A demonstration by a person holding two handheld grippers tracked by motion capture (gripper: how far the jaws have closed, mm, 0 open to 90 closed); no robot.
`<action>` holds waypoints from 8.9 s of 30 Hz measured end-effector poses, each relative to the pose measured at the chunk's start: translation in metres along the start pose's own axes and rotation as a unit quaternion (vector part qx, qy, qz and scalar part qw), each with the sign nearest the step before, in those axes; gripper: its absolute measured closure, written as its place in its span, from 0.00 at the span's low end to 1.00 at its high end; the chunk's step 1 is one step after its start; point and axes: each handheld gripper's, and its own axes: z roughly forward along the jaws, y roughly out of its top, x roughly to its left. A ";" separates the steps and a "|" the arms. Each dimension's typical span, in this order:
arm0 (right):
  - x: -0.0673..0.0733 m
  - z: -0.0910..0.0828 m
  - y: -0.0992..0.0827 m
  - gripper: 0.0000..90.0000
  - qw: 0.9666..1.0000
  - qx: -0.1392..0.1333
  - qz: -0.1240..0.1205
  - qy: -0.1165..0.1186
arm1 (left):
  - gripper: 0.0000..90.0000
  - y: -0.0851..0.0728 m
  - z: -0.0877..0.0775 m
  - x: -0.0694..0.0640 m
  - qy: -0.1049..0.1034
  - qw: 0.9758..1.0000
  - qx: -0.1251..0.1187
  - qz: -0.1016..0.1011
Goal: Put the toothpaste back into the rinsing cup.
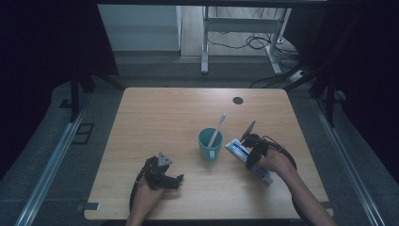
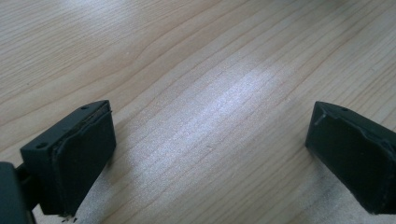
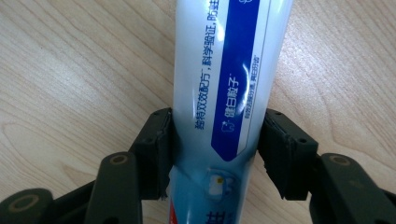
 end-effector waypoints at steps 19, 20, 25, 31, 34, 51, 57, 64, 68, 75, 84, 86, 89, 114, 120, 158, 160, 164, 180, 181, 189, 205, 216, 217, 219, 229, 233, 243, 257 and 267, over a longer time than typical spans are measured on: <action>-0.005 -0.009 0.001 0.78 1.000 0.005 0.022 0.016 | 0.02 0.000 0.000 0.000 0.000 1.000 0.000 0.000; -0.005 -0.009 0.001 0.79 1.000 0.005 0.021 0.015 | 0.02 0.000 0.000 0.000 0.000 1.000 0.000 0.000; -0.005 -0.011 0.001 0.80 1.000 0.004 0.015 0.008 | 0.02 0.000 0.000 0.000 0.000 1.000 0.000 0.000; -0.006 -0.018 -0.001 0.80 1.000 -0.001 0.015 0.007 | 0.02 0.000 0.000 0.000 0.000 1.000 0.000 0.000; -0.006 -0.024 -0.002 0.80 1.000 -0.004 0.011 0.005 | 0.02 0.000 0.000 0.000 0.000 1.000 -0.001 -0.001; -0.002 -0.050 -0.006 0.80 1.000 -0.018 0.001 0.015 | 0.02 0.000 0.000 0.000 0.000 1.000 -0.001 -0.001; 0.000 -0.061 -0.007 0.80 1.000 -0.019 -0.001 0.014 | 0.02 0.000 0.000 0.000 0.000 1.000 -0.001 -0.001; 0.002 -0.074 -0.007 0.80 1.000 -0.024 -0.005 0.012 | 0.02 0.000 0.000 0.000 0.001 1.000 -0.001 0.000; 0.003 -0.082 -0.008 0.80 0.999 -0.032 -0.006 0.012 | 0.02 0.000 0.000 0.000 0.001 1.000 -0.002 0.001; 0.006 -0.096 -0.012 0.80 0.998 -0.055 -0.014 0.012 | 0.02 0.000 0.000 0.000 0.001 1.000 -0.002 0.001; 0.008 -0.106 -0.024 0.80 0.994 -0.108 -0.019 0.014 | 0.02 0.000 0.000 0.000 0.001 1.000 -0.002 0.000; 0.008 -0.107 -0.028 0.80 0.992 -0.122 -0.020 0.015 | 0.02 0.000 0.000 0.000 0.001 1.000 -0.002 0.001; 0.008 -0.108 -0.033 0.80 0.989 -0.144 -0.020 0.015 | 0.02 0.000 0.000 0.000 0.001 1.000 -0.001 0.001; 0.023 -0.108 -0.035 0.80 0.963 -0.265 -0.045 0.025 | 0.02 0.000 0.000 0.000 0.001 1.000 0.000 0.002; 0.028 -0.107 -0.027 0.80 0.958 -0.280 -0.049 0.028 | 0.02 0.000 0.000 0.000 0.001 1.000 0.000 0.002; 0.048 -0.118 0.021 0.80 0.927 -0.370 -0.045 0.044 | 0.02 0.000 0.000 0.000 0.000 1.000 -0.001 0.001; 0.049 -0.118 0.023 0.80 0.926 -0.372 -0.045 0.046 | 0.02 0.000 0.000 0.000 0.000 1.000 -0.001 0.001; 0.051 -0.119 0.027 0.80 0.925 -0.376 -0.044 0.045 | 0.02 0.000 0.000 0.000 0.000 1.000 -0.001 0.001; 0.057 -0.122 0.046 0.80 0.915 -0.400 -0.036 0.048 | 0.02 0.000 0.000 0.000 0.000 1.000 -0.001 0.001; 0.057 -0.122 0.047 0.80 0.915 -0.400 -0.036 0.049 | 0.02 0.000 0.000 0.000 0.000 1.000 -0.001 0.001; 0.062 -0.119 0.057 0.80 0.910 -0.411 -0.033 0.048 | 0.02 0.000 0.000 0.000 0.000 1.000 -0.001 0.001; 0.074 -0.108 0.074 0.80 0.901 -0.429 -0.033 0.045 | 0.02 0.000 0.000 0.000 0.000 1.000 -0.001 0.001; 0.075 -0.091 0.076 0.80 0.900 -0.433 -0.036 0.038 | 0.02 0.000 0.000 0.000 0.000 1.000 -0.001 0.001; 0.075 -0.089 0.077 0.80 0.900 -0.433 -0.035 0.038 | 0.02 0.000 0.000 0.000 0.000 1.000 -0.001 0.001; 0.075 -0.085 0.077 0.80 0.900 -0.433 -0.034 0.039 | 0.02 0.000 0.000 0.000 0.000 1.000 -0.001 0.001; 0.074 -0.069 0.077 0.80 0.899 -0.434 -0.030 0.040 | 0.02 0.000 0.000 0.000 0.000 1.000 0.000 0.002; 0.075 -0.063 0.076 0.80 0.900 -0.433 -0.028 0.043 | 0.02 0.000 0.000 0.000 0.000 1.000 0.000 0.001; 0.073 -0.051 0.074 0.79 0.899 -0.434 -0.022 0.049 | 0.02 0.000 0.000 0.000 0.000 1.000 0.000 0.001; 0.069 -0.047 0.067 0.76 0.899 -0.432 -0.022 0.060 | 0.02 0.000 0.000 0.000 0.000 1.000 0.000 0.001; 0.068 -0.045 0.064 0.76 0.901 -0.429 -0.024 0.061 | 0.02 0.000 0.000 0.000 0.000 1.000 0.000 0.001</action>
